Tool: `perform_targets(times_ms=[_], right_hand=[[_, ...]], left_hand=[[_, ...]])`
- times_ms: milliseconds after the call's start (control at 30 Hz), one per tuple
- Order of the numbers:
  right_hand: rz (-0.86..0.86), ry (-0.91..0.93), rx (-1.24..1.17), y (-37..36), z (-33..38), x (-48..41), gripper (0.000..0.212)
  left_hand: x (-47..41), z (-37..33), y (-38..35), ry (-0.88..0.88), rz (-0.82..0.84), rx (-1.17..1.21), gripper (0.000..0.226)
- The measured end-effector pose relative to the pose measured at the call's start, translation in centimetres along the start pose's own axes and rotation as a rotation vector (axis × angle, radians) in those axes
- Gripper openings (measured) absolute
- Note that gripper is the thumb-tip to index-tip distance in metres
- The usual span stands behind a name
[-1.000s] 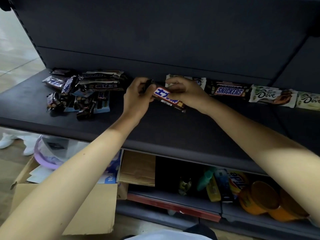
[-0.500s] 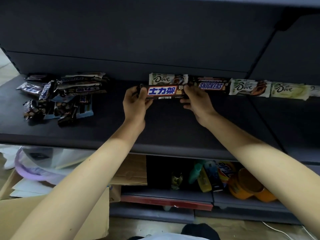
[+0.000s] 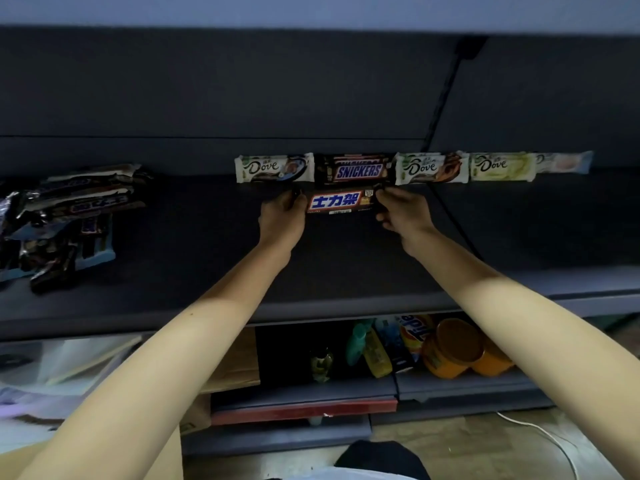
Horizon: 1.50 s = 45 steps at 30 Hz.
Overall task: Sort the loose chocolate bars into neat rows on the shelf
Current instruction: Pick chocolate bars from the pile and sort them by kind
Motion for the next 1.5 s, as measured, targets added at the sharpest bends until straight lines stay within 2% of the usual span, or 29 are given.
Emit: perform_targets(times_ms=[200, 267, 367, 467, 600, 733, 867, 1100, 1300, 1500], right_hand=[[0.025, -0.088, -0.027, 1.9, -1.4, -2.4, 0.016], [0.076, -0.098, -0.040, 1.7, -1.4, -3.1, 0.009], [0.119, -0.079, -0.086, 1.5, -1.1, -4.6, 0.009], [0.117, -0.060, -0.153, 1.8, -0.7, -6.1, 0.027], [0.131, -0.053, -0.001, 1.8, -0.5, -7.1, 0.025], [0.164, -0.041, 0.055, 1.5, -0.4, -7.7, 0.011], [0.159, 0.001, 0.053, 1.4, 0.2, -8.0, 0.025], [0.163, 0.036, 0.137, 1.3, 0.8, -8.2, 0.023], [0.215, 0.036, 0.087, 1.0, 0.3, -8.6, 0.021], [0.269, 0.047, 0.114, 0.9, 0.4, -9.1, 0.014]], left_hand=[[-1.6, -0.6, -2.9, 0.048, 0.064, -0.131, 0.023], [-2.1, -0.9, -4.0, 0.059, 0.094, -0.130, 0.022], [-2.9, -1.1, -5.2, 0.063, 0.099, -0.090, 0.016], [-3.6, -0.8, -6.2, 0.084, 0.098, -0.116, 0.021], [-4.5, -0.8, -7.0, 0.091, 0.098, -0.082, 0.022], [-5.4, -0.4, -7.2, 0.121, 0.084, -0.050, 0.023], [-6.0, -0.4, -7.4, 0.120, 0.086, -0.009, 0.015], [-7.1, -0.3, -7.4, 0.110, 0.071, -0.044, 0.013], [-7.1, -1.0, -7.4, 0.086, 0.055, -0.064, 0.010], [-6.6, -1.2, -7.9, 0.061, 0.082, -0.080, 0.030]])
Point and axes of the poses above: each hand's wrist, its own x-axis away from the middle knuckle, its own y-axis out of the back of the hand, z = x × y, the point moved 10 cm from there along -x, towards the middle knuckle, and after that the axes turned 5 degrees about z, right-handed, at the moved point
